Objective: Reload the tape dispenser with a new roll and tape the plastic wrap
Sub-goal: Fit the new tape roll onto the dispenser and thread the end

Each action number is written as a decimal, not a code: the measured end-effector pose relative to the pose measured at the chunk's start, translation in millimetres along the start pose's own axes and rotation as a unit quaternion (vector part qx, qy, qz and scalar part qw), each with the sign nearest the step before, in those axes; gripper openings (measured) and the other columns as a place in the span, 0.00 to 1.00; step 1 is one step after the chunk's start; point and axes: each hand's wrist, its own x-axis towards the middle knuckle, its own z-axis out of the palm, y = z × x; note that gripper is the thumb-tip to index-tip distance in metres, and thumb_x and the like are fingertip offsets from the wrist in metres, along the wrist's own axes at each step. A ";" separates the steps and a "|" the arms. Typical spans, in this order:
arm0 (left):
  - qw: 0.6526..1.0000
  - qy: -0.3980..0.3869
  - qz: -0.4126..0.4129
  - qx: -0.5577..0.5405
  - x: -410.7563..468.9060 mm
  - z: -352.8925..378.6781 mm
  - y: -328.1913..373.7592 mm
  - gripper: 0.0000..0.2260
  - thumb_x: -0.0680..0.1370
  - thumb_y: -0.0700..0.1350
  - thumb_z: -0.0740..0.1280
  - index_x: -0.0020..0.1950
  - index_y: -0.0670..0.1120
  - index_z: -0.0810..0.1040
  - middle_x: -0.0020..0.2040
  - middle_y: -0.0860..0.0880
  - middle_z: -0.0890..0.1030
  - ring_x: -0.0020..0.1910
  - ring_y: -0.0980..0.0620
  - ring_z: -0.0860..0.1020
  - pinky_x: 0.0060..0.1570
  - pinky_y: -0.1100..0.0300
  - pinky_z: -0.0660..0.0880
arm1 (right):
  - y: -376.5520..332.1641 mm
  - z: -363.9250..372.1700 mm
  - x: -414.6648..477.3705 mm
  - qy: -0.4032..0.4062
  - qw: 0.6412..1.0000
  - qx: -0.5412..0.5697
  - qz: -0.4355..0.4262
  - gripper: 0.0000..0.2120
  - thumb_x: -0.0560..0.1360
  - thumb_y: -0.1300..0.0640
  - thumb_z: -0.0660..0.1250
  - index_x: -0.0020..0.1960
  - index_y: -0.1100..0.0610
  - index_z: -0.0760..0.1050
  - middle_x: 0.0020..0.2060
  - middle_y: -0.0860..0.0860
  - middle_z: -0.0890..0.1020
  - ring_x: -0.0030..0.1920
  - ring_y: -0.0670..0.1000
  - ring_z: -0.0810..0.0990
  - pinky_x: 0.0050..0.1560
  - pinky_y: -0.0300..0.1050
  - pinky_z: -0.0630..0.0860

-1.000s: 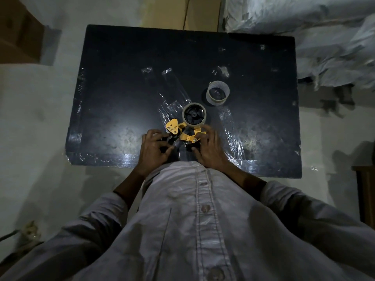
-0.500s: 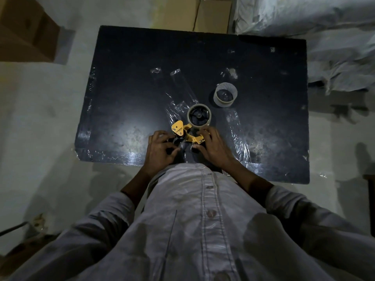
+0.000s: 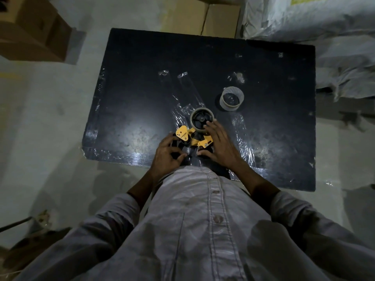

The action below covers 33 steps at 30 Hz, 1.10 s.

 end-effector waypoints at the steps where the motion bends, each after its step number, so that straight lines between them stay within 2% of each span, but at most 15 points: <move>1: 1.000 -0.005 -0.003 -0.010 -0.2 -1.5 1.7 0.04 0.75 0.49 0.83 0.47 0.50 0.92 0.75 0.49 0.80 0.83 0.43 0.71 0.79 0.43 0.73 | 0.5 0.2 0.6 0.000 1.000 0.005 0.001 0.54 0.76 0.27 0.73 0.87 0.60 0.60 0.88 0.58 0.61 0.90 0.59 0.52 0.85 0.67 0.65; 5: 1.000 -0.013 0.007 -0.018 -1.1 -4.5 8.0 0.03 0.76 0.47 0.83 0.47 0.50 0.93 0.71 0.51 0.80 0.70 0.51 0.81 0.66 0.52 0.82 | 0.4 -4.4 -0.5 -0.005 1.000 0.019 0.013 0.55 0.76 0.26 0.73 0.88 0.58 0.59 0.89 0.56 0.59 0.91 0.56 0.50 0.83 0.68 0.68; 9: 0.999 0.002 0.033 -0.019 -2.4 -3.8 13.5 0.02 0.75 0.42 0.84 0.45 0.48 0.93 0.67 0.50 0.80 0.65 0.57 0.81 0.64 0.70 0.75 | -2.7 -6.9 -1.6 -0.004 1.000 0.015 0.017 0.53 0.75 0.24 0.72 0.86 0.57 0.62 0.88 0.53 0.61 0.91 0.55 0.51 0.80 0.69 0.71; 12: 0.999 0.002 0.033 -0.020 -1.7 -5.3 14.3 0.02 0.75 0.42 0.84 0.45 0.47 0.93 0.67 0.49 0.80 0.65 0.58 0.80 0.64 0.73 0.72 | -7.2 -8.2 1.3 -0.004 0.999 0.008 0.040 0.56 0.72 0.21 0.71 0.86 0.57 0.62 0.87 0.56 0.63 0.90 0.56 0.54 0.79 0.70 0.72; 14: 0.999 -0.007 0.027 -0.019 -2.7 -4.9 13.1 0.02 0.75 0.43 0.84 0.46 0.48 0.93 0.67 0.51 0.80 0.65 0.57 0.80 0.64 0.70 0.74 | -9.8 -8.8 4.8 -0.015 0.998 -0.015 0.055 0.59 0.71 0.17 0.68 0.85 0.58 0.63 0.86 0.57 0.64 0.89 0.58 0.57 0.78 0.71 0.72; 16: 1.000 -0.017 0.007 -0.014 -4.0 -1.9 6.7 0.02 0.75 0.47 0.83 0.47 0.51 0.93 0.70 0.52 0.79 0.68 0.53 0.81 0.66 0.60 0.78 | -11.1 -7.7 8.7 -0.023 0.996 -0.061 0.058 0.60 0.70 0.15 0.65 0.83 0.59 0.65 0.83 0.59 0.67 0.85 0.61 0.64 0.76 0.71 0.73; 18: 1.000 -0.015 -0.012 0.012 -4.3 0.5 -3.7 0.04 0.74 0.51 0.84 0.47 0.55 0.93 0.73 0.52 0.79 0.73 0.48 0.78 0.71 0.49 0.76 | -15.3 -5.5 9.4 -0.006 0.994 -0.094 0.060 0.58 0.69 0.14 0.65 0.78 0.60 0.68 0.77 0.60 0.72 0.77 0.62 0.71 0.69 0.68 0.78; 20: 0.999 0.005 0.005 0.048 -4.1 0.9 -9.4 0.06 0.72 0.52 0.85 0.46 0.56 0.93 0.72 0.52 0.81 0.76 0.45 0.75 0.75 0.44 0.69 | -20.2 -1.1 7.1 0.031 0.993 -0.087 0.069 0.55 0.67 0.15 0.68 0.72 0.59 0.71 0.72 0.57 0.73 0.70 0.60 0.73 0.61 0.63 0.81; 23: 0.992 -0.005 0.081 0.098 -5.7 1.8 1.9 0.05 0.71 0.50 0.83 0.45 0.55 0.92 0.64 0.57 0.86 0.69 0.40 0.77 0.69 0.38 0.68 | -26.8 6.2 5.6 0.075 0.992 -0.053 0.090 0.49 0.65 0.19 0.75 0.65 0.58 0.73 0.74 0.56 0.70 0.70 0.61 0.72 0.59 0.60 0.80; 25: 0.988 -0.016 0.097 0.119 -7.4 7.2 11.0 0.05 0.71 0.48 0.81 0.45 0.55 0.92 0.62 0.58 0.87 0.65 0.39 0.78 0.65 0.37 0.70 | -26.8 7.8 6.3 0.076 0.992 -0.050 0.092 0.46 0.66 0.21 0.76 0.64 0.58 0.72 0.75 0.57 0.69 0.72 0.62 0.72 0.60 0.61 0.80; 29: 0.996 0.013 0.027 0.088 -9.4 6.7 9.2 0.06 0.69 0.47 0.84 0.44 0.54 0.92 0.58 0.52 0.81 0.62 0.42 0.77 0.62 0.42 0.71 | -24.7 9.1 5.0 0.052 0.993 -0.040 0.095 0.46 0.68 0.22 0.75 0.67 0.58 0.73 0.78 0.58 0.68 0.76 0.62 0.70 0.65 0.64 0.78; 33: 0.999 0.006 -0.017 0.049 -7.9 -10.4 -2.4 0.03 0.72 0.47 0.83 0.44 0.53 0.92 0.67 0.50 0.77 0.67 0.45 0.76 0.65 0.43 0.75 | -26.9 13.6 -0.2 0.044 0.995 -0.025 0.081 0.44 0.73 0.25 0.75 0.71 0.58 0.72 0.78 0.58 0.67 0.78 0.62 0.68 0.67 0.65 0.77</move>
